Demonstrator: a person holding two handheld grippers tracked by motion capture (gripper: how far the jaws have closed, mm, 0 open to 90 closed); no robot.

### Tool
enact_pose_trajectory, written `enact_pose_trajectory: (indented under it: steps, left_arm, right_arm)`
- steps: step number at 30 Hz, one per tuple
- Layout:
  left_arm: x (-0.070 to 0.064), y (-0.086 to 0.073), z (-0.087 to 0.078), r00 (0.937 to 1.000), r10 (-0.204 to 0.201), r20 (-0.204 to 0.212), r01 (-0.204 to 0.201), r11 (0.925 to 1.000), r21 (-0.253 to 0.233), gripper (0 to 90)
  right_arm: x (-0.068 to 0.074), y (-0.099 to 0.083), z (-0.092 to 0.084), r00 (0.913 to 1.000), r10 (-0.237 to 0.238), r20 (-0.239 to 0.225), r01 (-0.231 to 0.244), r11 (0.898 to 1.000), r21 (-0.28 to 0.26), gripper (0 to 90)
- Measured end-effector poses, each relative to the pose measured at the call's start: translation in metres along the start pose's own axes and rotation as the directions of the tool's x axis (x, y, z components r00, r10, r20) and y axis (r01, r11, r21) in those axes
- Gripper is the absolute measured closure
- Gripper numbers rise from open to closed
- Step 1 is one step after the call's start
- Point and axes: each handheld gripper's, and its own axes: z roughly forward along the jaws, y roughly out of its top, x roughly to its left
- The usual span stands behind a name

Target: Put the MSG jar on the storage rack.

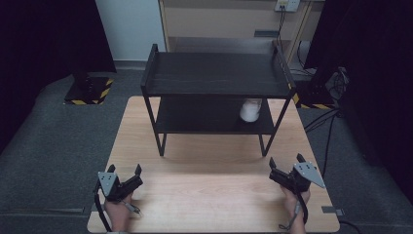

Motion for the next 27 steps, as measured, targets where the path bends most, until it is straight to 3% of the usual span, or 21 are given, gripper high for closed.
enact_pose_trajectory:
  steps: [7, 12, 14, 18, 27]
  left_arm:
    - [-0.002, 0.001, 0.001, 0.9999, 0.015, 0.000, -0.015, 0.9998, 0.011, 0.3]
    - [-0.002, 0.002, 0.002, 0.9998, 0.021, 0.000, -0.021, 0.9996, 0.017, 0.4]
    - [-0.002, 0.002, 0.002, 0.9997, 0.023, 0.000, -0.023, 0.9996, 0.018, 0.4]
    - [-0.004, 0.003, 0.002, 0.9996, 0.030, -0.003, -0.030, 0.9993, 0.022, 0.5]
    - [-0.004, 0.002, 0.002, 0.9995, 0.030, -0.007, -0.030, 0.9993, 0.020, 0.5]
  right_arm:
    - [-0.024, -0.029, -0.011, 0.9971, 0.041, 0.065, -0.044, 0.998, 0.045, 0.5]
    - [-0.032, -0.038, -0.016, 0.9923, 0.072, 0.100, -0.078, 0.995, 0.058, 0.5]
    - [-0.034, -0.041, -0.018, 0.9922, 0.080, 0.096, -0.083, 0.996, 0.035, 0.5]
    - [-0.031, -0.041, -0.016, 0.9932, 0.061, 0.100, -0.065, 0.997, 0.046, 0.5]
    - [-0.032, -0.041, -0.017, 0.9919, 0.076, 0.102, -0.081, 0.996, 0.045, 0.5]
